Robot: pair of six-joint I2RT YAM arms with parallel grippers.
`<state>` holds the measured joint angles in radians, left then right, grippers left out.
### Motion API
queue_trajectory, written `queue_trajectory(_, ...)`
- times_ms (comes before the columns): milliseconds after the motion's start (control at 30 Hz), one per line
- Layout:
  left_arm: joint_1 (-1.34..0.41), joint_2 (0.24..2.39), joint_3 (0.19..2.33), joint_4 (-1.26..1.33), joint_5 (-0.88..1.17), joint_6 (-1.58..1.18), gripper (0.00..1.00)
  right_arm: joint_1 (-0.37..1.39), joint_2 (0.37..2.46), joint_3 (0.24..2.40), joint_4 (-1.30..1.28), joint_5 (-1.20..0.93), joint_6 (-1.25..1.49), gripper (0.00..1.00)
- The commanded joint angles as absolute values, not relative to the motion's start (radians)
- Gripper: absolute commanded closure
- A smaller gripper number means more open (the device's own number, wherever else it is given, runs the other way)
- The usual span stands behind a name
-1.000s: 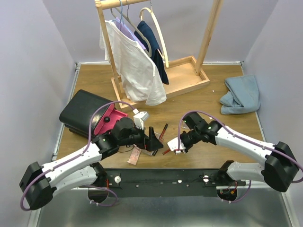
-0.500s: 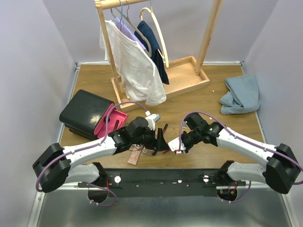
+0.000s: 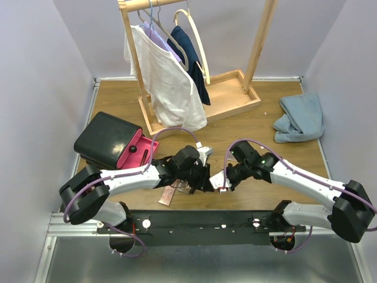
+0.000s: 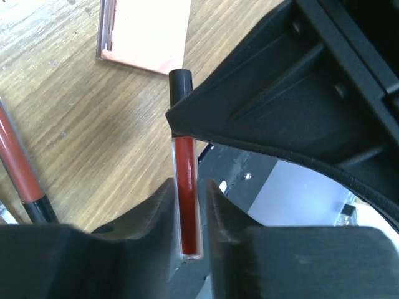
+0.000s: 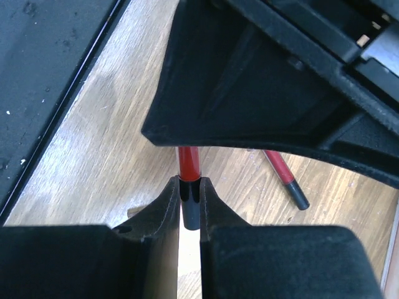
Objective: Organize the makeup
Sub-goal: Pick up the makeup from the center of the board, then place the makeup in the storage box.
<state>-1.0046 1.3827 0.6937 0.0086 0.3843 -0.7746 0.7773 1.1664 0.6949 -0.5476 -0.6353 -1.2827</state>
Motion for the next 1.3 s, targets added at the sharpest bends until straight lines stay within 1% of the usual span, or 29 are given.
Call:
queue_trajectory(0,-1.019,1.402,0.742,0.003,0.414,-0.747,0.82,0.781,1.149,0.666,-0.531,-0.666,-1.275,0.93)
queue_trajectory(33,-1.020,1.404,0.745,0.002,0.413,-0.746,0.86,0.781,1.149,0.666,-0.529,-0.666,-1.275,0.93)
queue_trajectory(67,-1.020,1.404,0.746,0.002,0.414,-0.744,0.95,0.781,1.149,0.664,-0.528,-0.663,-1.272,0.93)
queue_trajectory(100,-1.020,1.402,0.746,0.002,0.411,-0.742,1.00,0.781,1.147,0.664,-0.526,-0.663,-1.270,0.91)
queue_trajectory(167,-1.022,1.394,0.742,-0.020,0.405,-0.739,1.00,0.781,1.144,0.660,-0.519,-0.663,-1.267,0.85)
queue_trajectory(200,-1.020,1.391,0.742,-0.024,0.403,-0.739,1.00,0.781,1.143,0.658,-0.515,-0.664,-1.266,0.77)
queue_trajectory(267,-1.022,1.379,0.736,-0.040,0.388,-0.735,1.00,0.781,1.135,0.657,-0.508,-0.661,-1.256,0.67)
queue_trajectory(300,-1.022,1.371,0.733,-0.046,0.382,-0.733,1.00,0.781,1.132,0.655,-0.506,-0.658,-1.253,0.53)
queue_trajectory(367,-1.020,1.347,0.721,-0.060,0.362,-0.730,1.00,0.781,1.124,0.652,-0.494,-0.649,-1.240,0.36)
queue_trajectory(400,-1.022,1.338,0.719,-0.069,0.351,-0.729,1.00,0.781,1.117,0.652,-0.491,-0.644,-1.235,0.26)
queue_trajectory(500,-1.022,1.292,0.710,-0.121,0.308,-0.713,1.00,0.781,1.106,0.650,-0.479,-0.623,-1.215,0.14)
queue_trajectory(667,-1.022,1.191,0.709,-0.262,0.224,-0.683,1.00,0.778,1.103,0.669,-0.479,-0.592,-1.183,0.10)
queue_trajectory(800,-1.019,1.117,0.727,-0.396,0.091,-0.654,1.00,0.770,1.097,0.673,-0.468,-0.560,-1.163,0.05)
queue_trajectory(1033,-1.014,0.980,0.782,-0.613,-0.116,-0.609,1.00,0.750,1.089,0.669,-0.449,-0.537,-1.146,0.02)
queue_trajectory(1267,-1.003,0.884,0.856,-0.745,-0.290,-0.525,1.00,0.747,1.098,0.667,-0.448,-0.535,-1.146,0.01)
